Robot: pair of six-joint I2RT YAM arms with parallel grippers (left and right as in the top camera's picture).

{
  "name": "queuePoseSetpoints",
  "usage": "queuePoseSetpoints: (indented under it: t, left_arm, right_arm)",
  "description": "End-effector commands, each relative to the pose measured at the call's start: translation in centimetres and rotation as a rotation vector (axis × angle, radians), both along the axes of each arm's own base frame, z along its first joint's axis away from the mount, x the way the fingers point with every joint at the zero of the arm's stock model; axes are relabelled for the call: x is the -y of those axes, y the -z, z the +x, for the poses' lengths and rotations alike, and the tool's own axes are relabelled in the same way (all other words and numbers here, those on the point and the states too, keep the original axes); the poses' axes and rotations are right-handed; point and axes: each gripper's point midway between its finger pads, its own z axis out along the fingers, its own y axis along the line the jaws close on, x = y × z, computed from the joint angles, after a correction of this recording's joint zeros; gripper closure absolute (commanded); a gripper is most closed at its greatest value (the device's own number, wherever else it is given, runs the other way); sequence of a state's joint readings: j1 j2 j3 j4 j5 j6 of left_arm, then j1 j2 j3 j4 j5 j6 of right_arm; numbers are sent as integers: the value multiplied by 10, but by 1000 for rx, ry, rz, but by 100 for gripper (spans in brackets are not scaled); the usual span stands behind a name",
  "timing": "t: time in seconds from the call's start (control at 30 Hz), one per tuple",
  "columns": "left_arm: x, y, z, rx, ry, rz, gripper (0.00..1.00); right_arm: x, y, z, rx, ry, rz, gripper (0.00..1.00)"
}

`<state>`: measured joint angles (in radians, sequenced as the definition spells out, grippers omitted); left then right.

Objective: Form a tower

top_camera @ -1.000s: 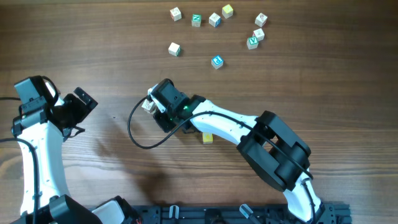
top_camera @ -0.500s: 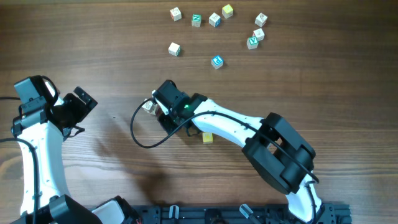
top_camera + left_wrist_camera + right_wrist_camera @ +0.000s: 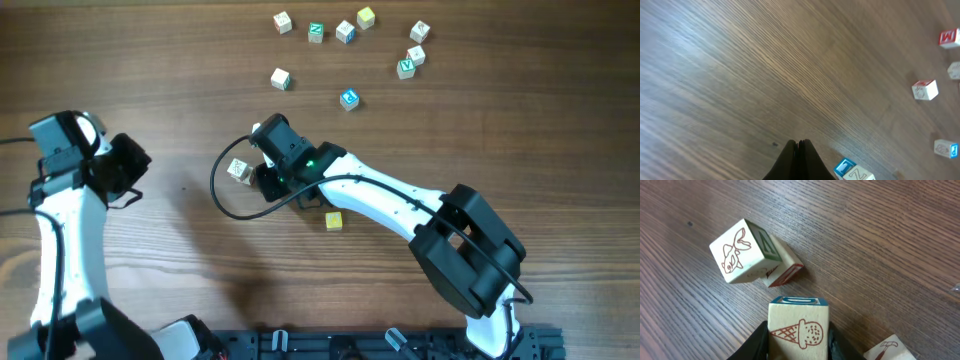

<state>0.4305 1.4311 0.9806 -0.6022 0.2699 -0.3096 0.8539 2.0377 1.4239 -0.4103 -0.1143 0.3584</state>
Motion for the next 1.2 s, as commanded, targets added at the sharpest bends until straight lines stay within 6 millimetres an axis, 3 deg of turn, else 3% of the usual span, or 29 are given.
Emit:
queuePoseSetpoints:
  t: [0.0,0.27,0.53,0.7,1.17]
  left_arm:
    - [24,29,10,-55,79,-41,96]
    - [75,65,35,-86,244,-39,96]
    - [76,97,35,-155,271,-4,96]
    - [87,98,32,-156,298,-62,96]
    - [109,95,21,-177,343,-187,96]
  right_arm:
    - [5,19,0,-35,48,-23,96]
    - [11,21,3,-113,238,4,96]
    - [16,25,7,-136,355,8,96]
    - [16,37,5,-164,371,2,95]
    - [7,33,5,-209,415,61,95]
